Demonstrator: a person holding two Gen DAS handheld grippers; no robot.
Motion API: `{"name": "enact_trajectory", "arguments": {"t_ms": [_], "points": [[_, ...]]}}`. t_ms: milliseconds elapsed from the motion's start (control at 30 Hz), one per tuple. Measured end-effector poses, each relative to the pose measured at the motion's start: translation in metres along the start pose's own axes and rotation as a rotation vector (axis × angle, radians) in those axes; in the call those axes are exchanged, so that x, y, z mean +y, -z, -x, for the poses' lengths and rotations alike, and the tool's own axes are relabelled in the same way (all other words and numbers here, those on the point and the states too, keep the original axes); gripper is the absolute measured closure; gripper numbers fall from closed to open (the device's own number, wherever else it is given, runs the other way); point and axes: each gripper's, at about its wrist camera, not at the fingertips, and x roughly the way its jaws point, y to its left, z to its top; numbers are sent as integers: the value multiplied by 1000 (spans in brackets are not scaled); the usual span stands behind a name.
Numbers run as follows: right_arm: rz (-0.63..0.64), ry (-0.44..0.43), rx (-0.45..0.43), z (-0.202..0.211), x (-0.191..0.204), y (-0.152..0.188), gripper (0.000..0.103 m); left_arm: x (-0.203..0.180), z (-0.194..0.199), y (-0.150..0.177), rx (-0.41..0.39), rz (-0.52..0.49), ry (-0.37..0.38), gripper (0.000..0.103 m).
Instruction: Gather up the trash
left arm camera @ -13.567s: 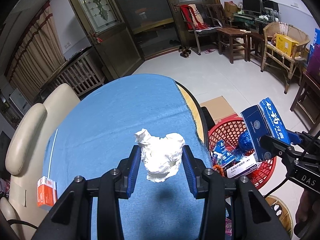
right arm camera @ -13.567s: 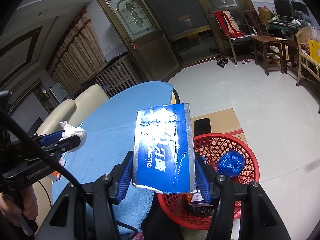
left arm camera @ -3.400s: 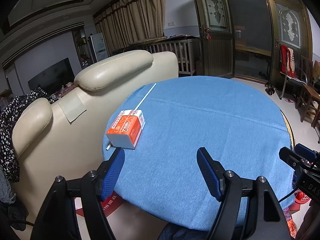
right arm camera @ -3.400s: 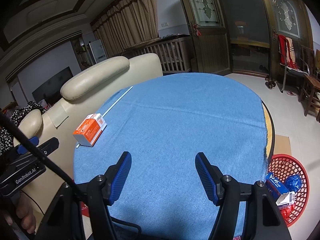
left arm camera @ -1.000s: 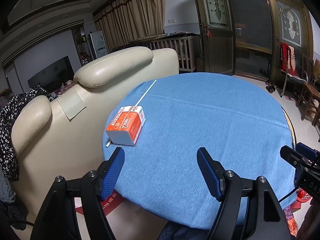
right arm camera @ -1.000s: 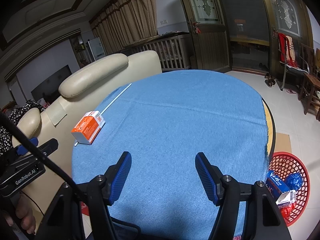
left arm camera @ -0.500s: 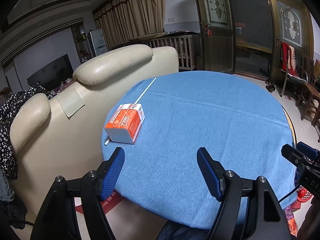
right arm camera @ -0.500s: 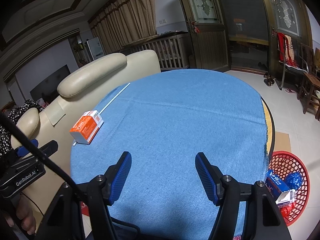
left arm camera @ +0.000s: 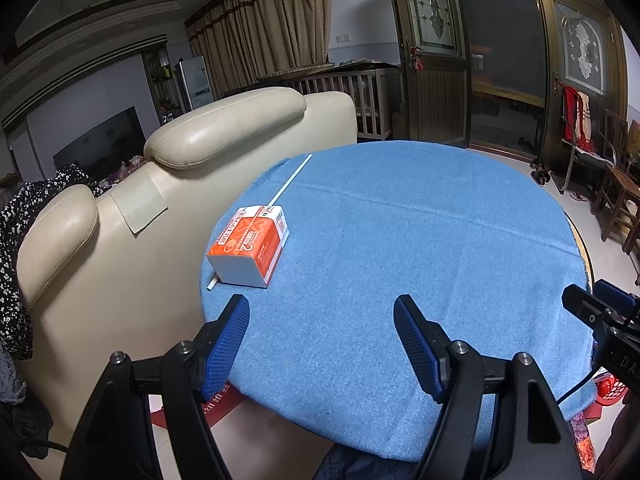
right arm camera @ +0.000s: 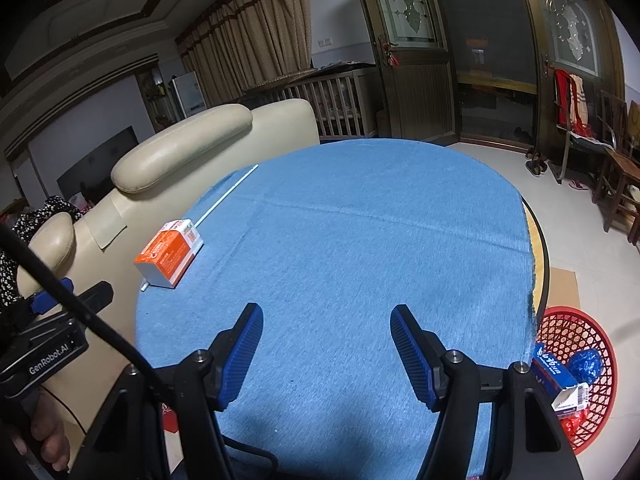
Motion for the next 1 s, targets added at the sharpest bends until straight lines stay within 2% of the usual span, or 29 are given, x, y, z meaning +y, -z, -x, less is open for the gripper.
{"name": "enact_trajectory", "arguments": {"t_ms": [533, 1000], "points": [[23, 51, 13, -25, -10, -9, 33, -12, -35, -8, 48, -20, 10, 28], [8, 93, 65, -74, -37, -14, 33, -33, -81, -25, 96, -46, 20, 28]]}}
